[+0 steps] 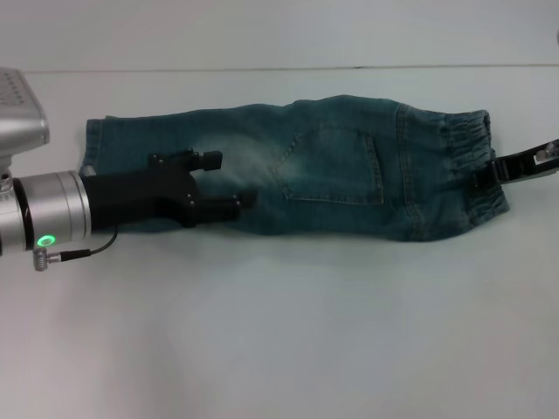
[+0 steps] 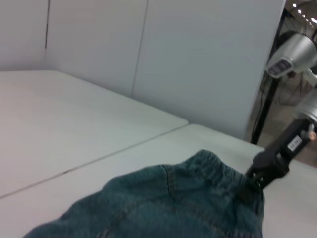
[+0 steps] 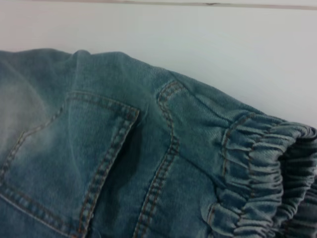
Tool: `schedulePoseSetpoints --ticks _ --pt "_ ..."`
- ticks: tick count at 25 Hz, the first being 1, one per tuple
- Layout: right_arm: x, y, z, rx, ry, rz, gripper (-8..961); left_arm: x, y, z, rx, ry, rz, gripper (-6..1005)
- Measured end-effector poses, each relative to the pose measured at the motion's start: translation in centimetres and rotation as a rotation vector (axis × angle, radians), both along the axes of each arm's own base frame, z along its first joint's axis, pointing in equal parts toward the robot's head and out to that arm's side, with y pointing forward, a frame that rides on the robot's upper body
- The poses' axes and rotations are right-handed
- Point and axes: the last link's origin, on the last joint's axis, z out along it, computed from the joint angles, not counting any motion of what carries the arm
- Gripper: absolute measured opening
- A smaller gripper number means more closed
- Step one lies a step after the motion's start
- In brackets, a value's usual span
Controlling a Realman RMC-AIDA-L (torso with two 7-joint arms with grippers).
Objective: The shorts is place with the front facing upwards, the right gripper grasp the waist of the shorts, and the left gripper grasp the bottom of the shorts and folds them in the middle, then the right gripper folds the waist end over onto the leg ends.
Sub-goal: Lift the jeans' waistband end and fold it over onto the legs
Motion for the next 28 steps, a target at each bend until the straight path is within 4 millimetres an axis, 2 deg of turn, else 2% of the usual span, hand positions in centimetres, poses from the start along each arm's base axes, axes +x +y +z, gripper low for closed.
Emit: schedulePoseSetpoints --ticks 2,8,10,15,18,23,28 --pt "0.1 -0.1 0.0 -0.006 -0.001 0.005 304 0.1 0.1 0.0 0.009 -0.025 0.013 892" --pt "-0.1 -0.6 0.5 -0.038 0.018 0.032 120 -0.1 0.5 0.3 0.085 -0.117 0.064 887" --pt "-0.3 -0.6 1.1 -0.039 0.030 0.044 114 0.0 0.8 -0.1 0.130 -0.145 0.062 883" --pt "-1.4 -0.8 3.0 -0.028 0.083 0.070 106 0.6 1.2 -1.4 0.274 -0.183 -0.008 757" --pt "-2.5 -1.0 4.3 -0.035 0.151 0.092 105 0.9 1.5 -2.0 0.429 -0.182 -0.063 682" --pt "-4.4 -1.5 5.7 -0.062 0.235 0.137 105 1.3 1.8 -3.4 0.688 -0.117 -0.091 437" --pt "-6.0 -1.7 6.5 -0.079 0.283 0.170 106 1.8 2.5 -4.8 0.870 0.070 -0.090 239"
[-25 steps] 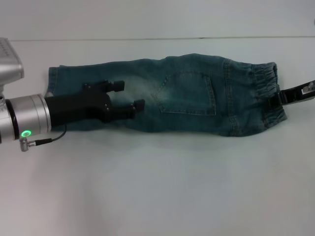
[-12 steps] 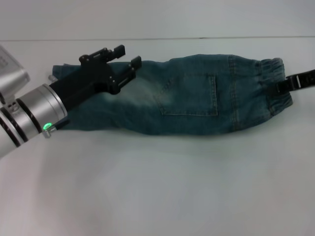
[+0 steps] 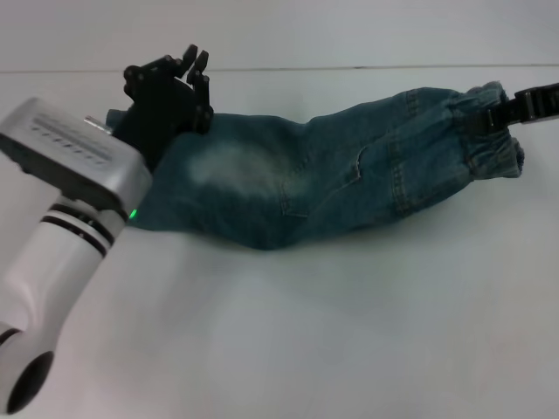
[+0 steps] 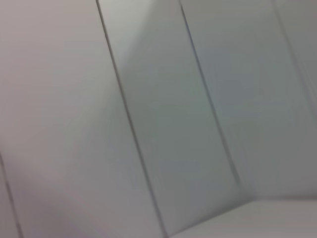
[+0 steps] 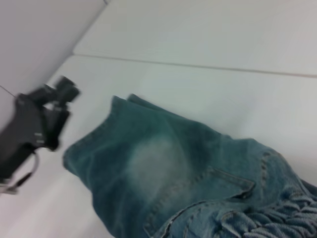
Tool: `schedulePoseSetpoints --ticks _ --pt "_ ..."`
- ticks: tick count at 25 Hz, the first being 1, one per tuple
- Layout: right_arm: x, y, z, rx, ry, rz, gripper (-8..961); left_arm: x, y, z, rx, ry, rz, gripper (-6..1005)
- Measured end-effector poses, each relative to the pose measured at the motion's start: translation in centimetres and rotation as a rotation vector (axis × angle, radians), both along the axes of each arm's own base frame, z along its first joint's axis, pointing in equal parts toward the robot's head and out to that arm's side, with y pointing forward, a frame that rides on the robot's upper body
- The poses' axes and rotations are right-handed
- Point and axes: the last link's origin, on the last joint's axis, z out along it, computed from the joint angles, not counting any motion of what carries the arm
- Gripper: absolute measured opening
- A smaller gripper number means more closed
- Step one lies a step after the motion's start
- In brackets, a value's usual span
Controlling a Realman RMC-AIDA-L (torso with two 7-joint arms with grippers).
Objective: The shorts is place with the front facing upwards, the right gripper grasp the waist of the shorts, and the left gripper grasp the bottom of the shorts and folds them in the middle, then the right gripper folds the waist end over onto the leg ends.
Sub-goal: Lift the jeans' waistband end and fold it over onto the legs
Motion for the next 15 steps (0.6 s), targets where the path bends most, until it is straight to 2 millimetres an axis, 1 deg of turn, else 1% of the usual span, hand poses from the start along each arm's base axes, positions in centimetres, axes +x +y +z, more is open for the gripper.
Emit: schedulePoseSetpoints --ticks 3,6,8,12,13,15 --pt "-0.7 -0.1 0.3 -0.003 0.026 0.018 106 0.5 0.3 -1.6 0.011 0.149 0.020 125" --pt "-1.4 -0.1 0.8 0.007 0.053 0.038 106 0.9 0.4 -3.6 -0.035 0.309 0.017 14" --pt "-1.7 -0.1 1.0 0.013 0.068 0.044 107 1.2 0.0 -4.6 -0.061 0.374 0.003 14" --pt "-2.6 0.0 1.3 0.012 0.092 0.064 104 1.6 -0.9 -6.1 -0.107 0.447 -0.036 14" --pt "-3.2 0.0 1.7 0.011 0.102 0.080 103 1.6 -1.0 -6.3 -0.114 0.462 -0.040 14" --pt "-3.5 -0.1 1.8 0.009 0.110 0.087 100 1.7 -1.4 -7.0 -0.126 0.495 -0.038 14"
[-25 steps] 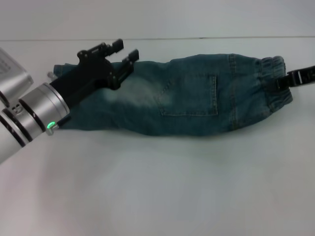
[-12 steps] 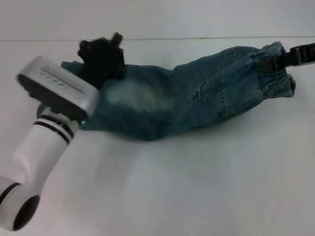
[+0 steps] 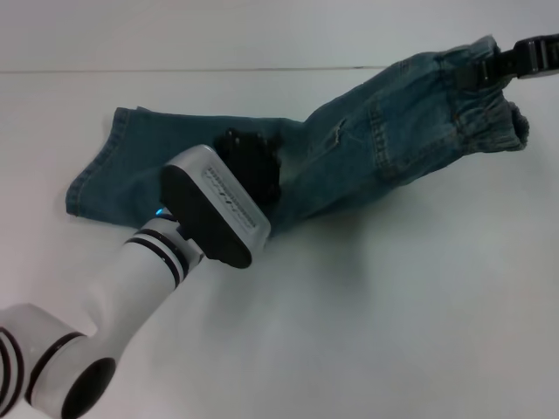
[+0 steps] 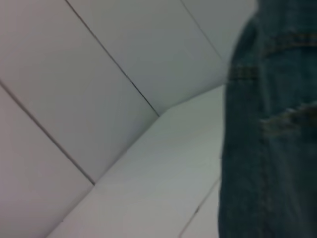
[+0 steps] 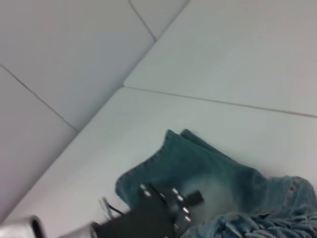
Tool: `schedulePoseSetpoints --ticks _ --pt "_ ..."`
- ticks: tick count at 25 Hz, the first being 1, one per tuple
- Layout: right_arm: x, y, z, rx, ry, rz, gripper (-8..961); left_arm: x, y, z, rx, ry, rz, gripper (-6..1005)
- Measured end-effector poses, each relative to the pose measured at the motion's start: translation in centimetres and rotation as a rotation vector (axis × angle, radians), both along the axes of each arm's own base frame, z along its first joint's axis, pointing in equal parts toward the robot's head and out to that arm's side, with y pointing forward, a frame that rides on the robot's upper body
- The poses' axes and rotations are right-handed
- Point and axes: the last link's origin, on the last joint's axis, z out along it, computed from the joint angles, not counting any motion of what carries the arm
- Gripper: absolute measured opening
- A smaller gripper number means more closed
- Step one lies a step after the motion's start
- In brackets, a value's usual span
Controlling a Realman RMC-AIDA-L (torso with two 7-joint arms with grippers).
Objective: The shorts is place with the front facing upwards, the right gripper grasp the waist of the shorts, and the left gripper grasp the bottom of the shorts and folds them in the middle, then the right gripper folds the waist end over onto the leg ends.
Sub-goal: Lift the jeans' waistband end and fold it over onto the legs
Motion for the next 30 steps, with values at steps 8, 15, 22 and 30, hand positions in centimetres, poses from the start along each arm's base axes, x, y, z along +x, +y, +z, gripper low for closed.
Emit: schedulePoseSetpoints --ticks 8,15,22,30 --pt "-1.9 -0.1 0.9 0.007 0.026 0.036 100 0.6 -1.0 -1.6 -0.065 0.021 0.007 15" --pt "-3.4 0.2 0.8 -0.005 0.029 0.062 101 1.6 -2.5 -3.2 -0.146 0.010 -0.013 16" --pt "-4.7 0.5 0.4 -0.022 0.032 0.095 101 3.6 -4.1 -4.7 -0.227 -0.019 -0.060 18" --pt "-5.4 0.7 0.0 -0.027 0.021 0.117 101 5.5 -5.2 -5.6 -0.276 -0.055 -0.097 20"
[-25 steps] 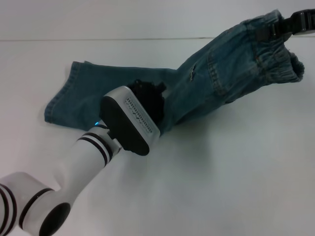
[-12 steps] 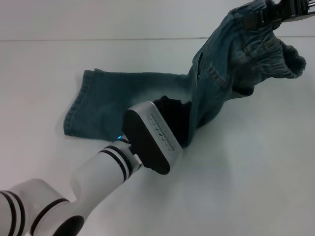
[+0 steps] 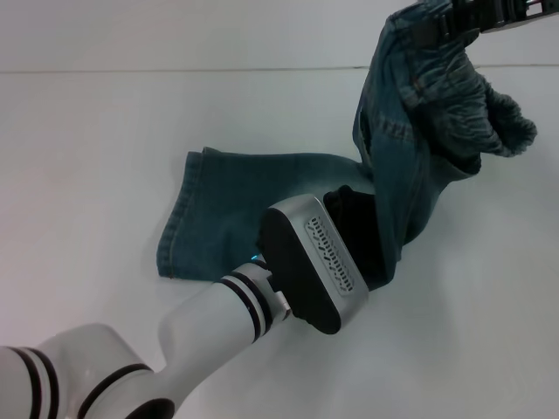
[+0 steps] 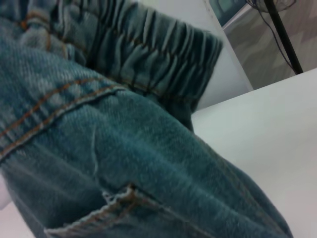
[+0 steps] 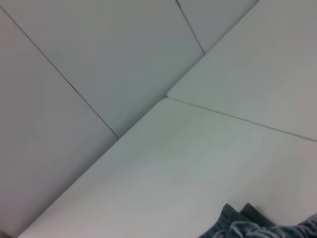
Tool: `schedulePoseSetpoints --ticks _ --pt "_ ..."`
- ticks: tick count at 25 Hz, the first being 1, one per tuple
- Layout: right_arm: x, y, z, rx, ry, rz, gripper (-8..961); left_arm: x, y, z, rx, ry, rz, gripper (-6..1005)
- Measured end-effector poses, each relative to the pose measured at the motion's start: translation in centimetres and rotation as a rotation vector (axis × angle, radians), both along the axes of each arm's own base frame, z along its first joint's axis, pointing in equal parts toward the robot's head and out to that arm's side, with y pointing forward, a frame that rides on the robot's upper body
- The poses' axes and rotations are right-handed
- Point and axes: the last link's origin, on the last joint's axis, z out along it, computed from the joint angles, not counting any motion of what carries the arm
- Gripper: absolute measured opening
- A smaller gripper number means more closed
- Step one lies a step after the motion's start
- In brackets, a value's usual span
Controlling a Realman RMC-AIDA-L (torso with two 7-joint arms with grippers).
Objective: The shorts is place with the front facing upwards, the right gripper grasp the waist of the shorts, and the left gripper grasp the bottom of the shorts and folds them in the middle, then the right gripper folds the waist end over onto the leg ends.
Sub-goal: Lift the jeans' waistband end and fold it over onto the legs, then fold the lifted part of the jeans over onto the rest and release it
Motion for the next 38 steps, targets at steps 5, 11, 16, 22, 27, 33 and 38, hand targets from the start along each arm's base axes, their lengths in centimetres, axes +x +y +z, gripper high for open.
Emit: schedulePoseSetpoints --ticks 5,11,16,22,27,33,38 --pt "0.3 0.0 -0.2 -0.001 -0.010 0.001 100 -1.1 0.5 1.2 0.076 -0.071 0.080 21" --pt "0.6 0.1 -0.5 -0.003 -0.015 -0.007 101 -4.2 0.5 3.8 0.151 -0.242 0.190 22" --pt "0.6 0.4 -1.2 -0.012 -0.031 -0.008 101 -6.9 0.0 6.9 0.201 -0.460 0.259 23" --pt "0.1 1.1 -2.4 -0.026 -0.045 -0.004 100 -11.1 -0.5 11.4 0.172 -0.694 0.355 25" --pt "-1.7 2.0 -4.3 -0.050 -0.088 0.041 101 -14.2 -1.7 14.4 0.169 -0.743 0.387 26" --pt "-4.4 2.9 -9.2 -0.118 -0.183 0.118 100 -17.0 -3.6 16.7 0.267 -0.757 0.427 29" --pt "-6.7 2.8 -13.2 -0.161 -0.278 0.214 100 -18.3 -4.9 17.8 0.340 -0.781 0.451 37"
